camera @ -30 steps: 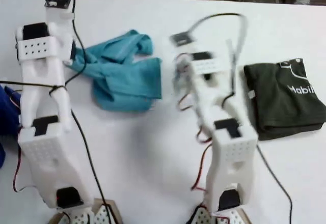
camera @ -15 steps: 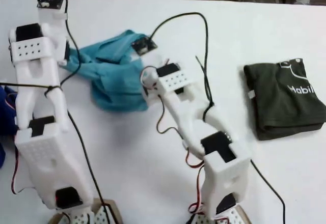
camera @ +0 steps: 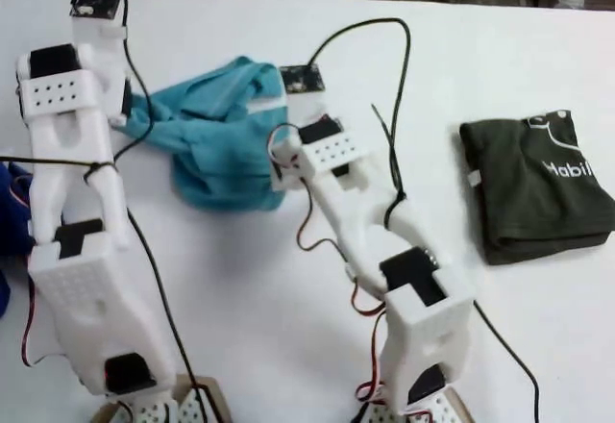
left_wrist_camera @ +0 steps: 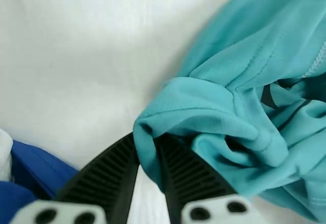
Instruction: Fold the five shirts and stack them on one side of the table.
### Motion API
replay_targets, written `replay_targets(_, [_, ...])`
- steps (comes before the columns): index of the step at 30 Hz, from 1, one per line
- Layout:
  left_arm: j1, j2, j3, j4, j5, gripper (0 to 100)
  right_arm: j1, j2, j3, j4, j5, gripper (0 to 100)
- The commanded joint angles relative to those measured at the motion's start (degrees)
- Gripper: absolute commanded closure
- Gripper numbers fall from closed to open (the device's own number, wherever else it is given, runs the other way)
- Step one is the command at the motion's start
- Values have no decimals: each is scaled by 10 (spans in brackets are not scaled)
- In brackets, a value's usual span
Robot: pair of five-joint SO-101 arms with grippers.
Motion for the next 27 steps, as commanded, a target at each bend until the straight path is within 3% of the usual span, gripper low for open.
replay_targets(1, [-5,-7,-3,11,-4,969,-4,-17,-18,-15,-3,834])
replay_targets(11, [-4,-7,-3,13,-4,969,-1,-1,-19,-62,2,758])
replay_targets(19, [-4,-7,-3,10,-6,969,-6,-47,-81,51,2,756])
replay_targets(27, [-4,-7,-3,12,-6,969,-5,-38,-84,18,-2,757])
